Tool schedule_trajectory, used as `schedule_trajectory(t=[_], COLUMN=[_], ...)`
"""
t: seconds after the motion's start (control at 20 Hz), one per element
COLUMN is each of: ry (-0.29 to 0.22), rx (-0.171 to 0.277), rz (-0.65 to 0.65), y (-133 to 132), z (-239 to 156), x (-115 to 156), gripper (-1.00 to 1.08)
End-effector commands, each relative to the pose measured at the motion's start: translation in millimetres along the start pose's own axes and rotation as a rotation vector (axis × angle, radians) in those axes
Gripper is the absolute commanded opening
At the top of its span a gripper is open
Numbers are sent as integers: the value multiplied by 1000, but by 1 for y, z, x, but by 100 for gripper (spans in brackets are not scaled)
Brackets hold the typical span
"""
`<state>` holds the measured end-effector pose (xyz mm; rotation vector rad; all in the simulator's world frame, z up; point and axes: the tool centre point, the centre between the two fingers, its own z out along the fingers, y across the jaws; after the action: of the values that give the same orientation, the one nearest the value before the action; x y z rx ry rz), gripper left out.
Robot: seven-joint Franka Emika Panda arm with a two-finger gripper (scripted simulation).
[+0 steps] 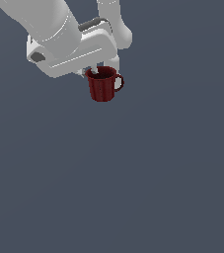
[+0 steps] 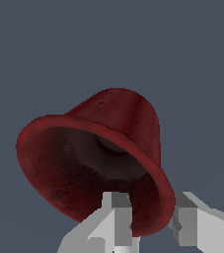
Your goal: Pick up the object and move it to a goal position.
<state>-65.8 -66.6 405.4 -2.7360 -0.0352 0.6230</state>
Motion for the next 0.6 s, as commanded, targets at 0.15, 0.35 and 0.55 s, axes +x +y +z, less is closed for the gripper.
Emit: schedule_trajectory(t=[0.15,0.35,0.55], ry=[1,1,1], rx=[0,1,1], rz=[-1,-1,-1], y=[-14,-21,-27], z=[-35,-53,-65], x=[-14,-20,-24], gripper=[-100,-100,-100])
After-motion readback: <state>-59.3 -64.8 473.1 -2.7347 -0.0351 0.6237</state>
